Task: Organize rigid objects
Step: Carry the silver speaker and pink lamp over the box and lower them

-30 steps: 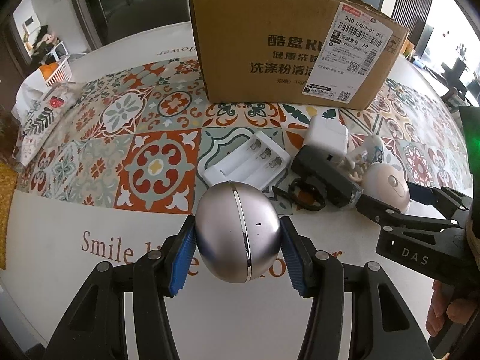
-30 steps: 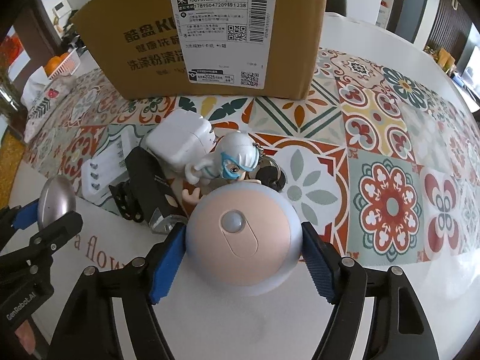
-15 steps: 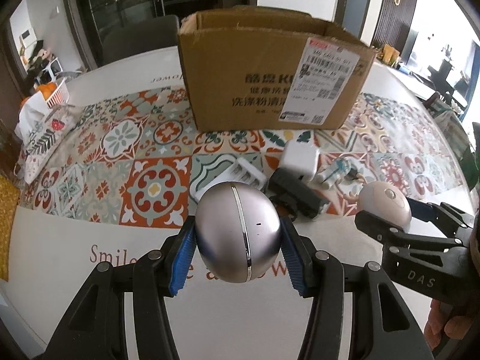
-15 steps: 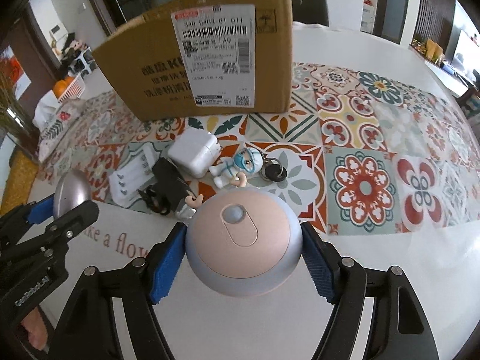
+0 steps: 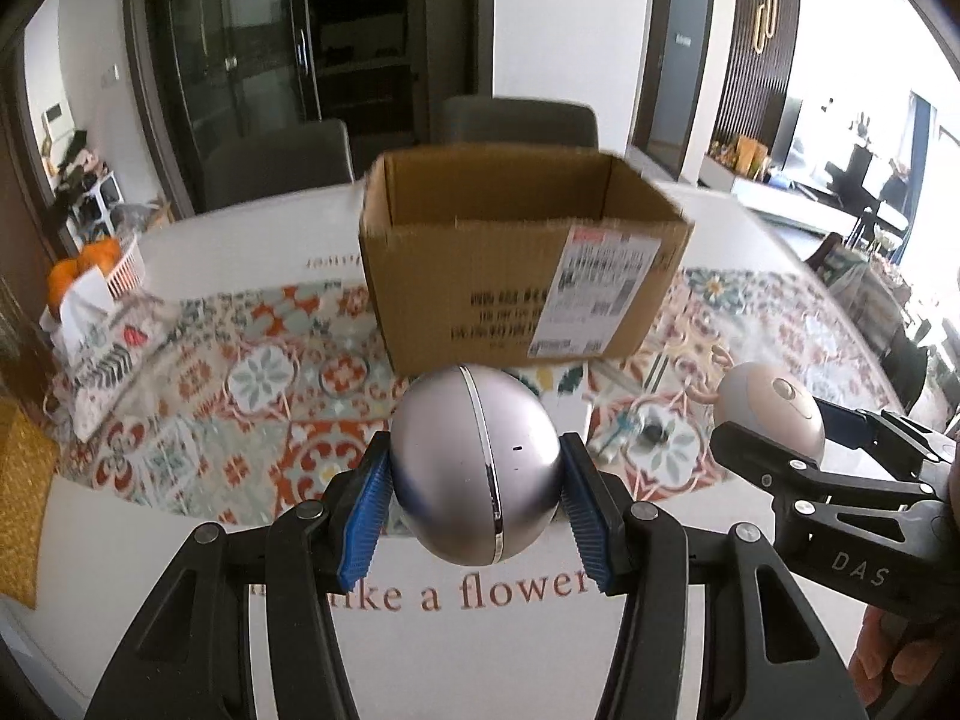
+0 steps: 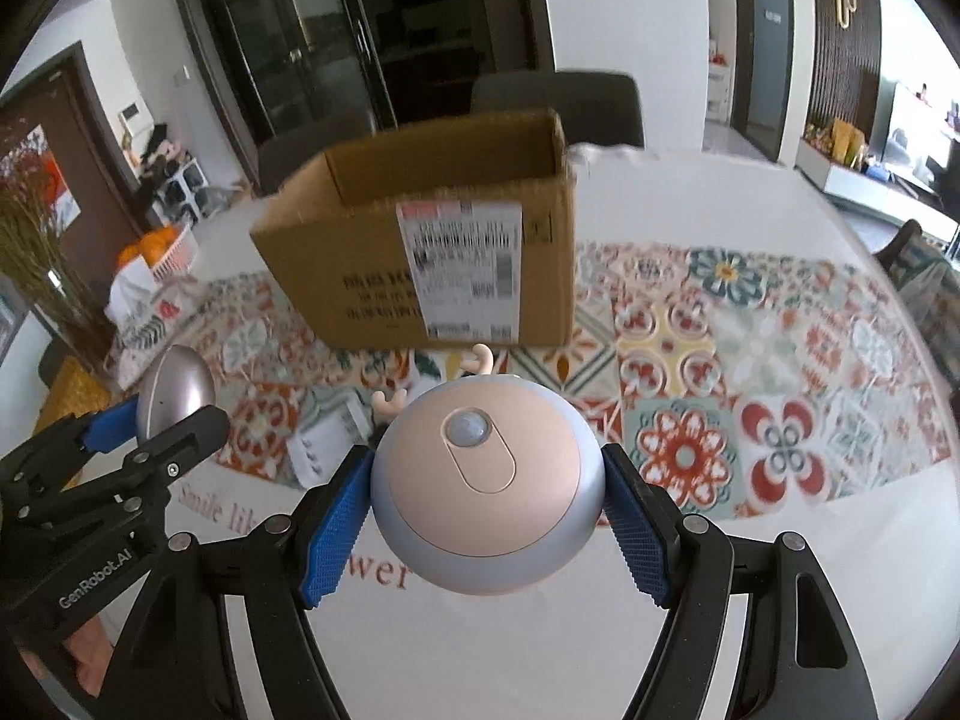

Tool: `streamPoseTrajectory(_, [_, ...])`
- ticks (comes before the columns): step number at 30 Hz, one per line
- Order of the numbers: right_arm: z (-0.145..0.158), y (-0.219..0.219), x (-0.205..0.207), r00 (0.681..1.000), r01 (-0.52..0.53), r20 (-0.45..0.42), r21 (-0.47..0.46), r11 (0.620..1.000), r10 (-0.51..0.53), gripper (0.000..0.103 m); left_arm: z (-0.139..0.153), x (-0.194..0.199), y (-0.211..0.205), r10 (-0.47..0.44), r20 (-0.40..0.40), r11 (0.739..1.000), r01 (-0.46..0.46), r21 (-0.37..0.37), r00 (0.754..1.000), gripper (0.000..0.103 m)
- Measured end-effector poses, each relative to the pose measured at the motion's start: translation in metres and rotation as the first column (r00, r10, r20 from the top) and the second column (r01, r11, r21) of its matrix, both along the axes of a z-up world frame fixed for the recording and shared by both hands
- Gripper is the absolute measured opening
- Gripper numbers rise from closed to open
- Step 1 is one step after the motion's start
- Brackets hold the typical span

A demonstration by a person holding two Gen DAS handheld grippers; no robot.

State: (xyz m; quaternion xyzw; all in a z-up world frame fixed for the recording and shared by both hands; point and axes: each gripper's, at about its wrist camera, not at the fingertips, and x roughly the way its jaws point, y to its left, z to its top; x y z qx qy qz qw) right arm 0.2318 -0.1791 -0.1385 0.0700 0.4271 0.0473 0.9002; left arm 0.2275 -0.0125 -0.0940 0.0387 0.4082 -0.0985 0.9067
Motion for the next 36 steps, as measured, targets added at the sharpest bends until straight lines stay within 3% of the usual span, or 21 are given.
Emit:
streamPoseTrajectory(12, [0.048, 0.004, 0.005, 0.993, 0.000, 0.121, -0.004, 1.000, 0.000, 0.075, 0.045, 0.009, 0.003, -0.021, 0.114, 1.000, 0.023, -0.014, 0.993, 0.054])
streamPoseTrajectory(25, [0.095, 0.006, 0.041, 0.973, 0.007, 0.230, -0.025, 1.000, -0.001, 0.075, 0.083, 0.051, 0.003, -0.042, 0.195, 0.999, 0.047, -0.021, 0.980, 0.054])
streamPoseTrajectory(36, [0.110, 0.002, 0.099, 0.977, 0.001, 0.211, -0.024, 1.000, 0.004, 0.075, 0.097, 0.106, -0.005, -0.065, 0.176, 0.998, 0.068, -0.010, 0.982, 0.054])
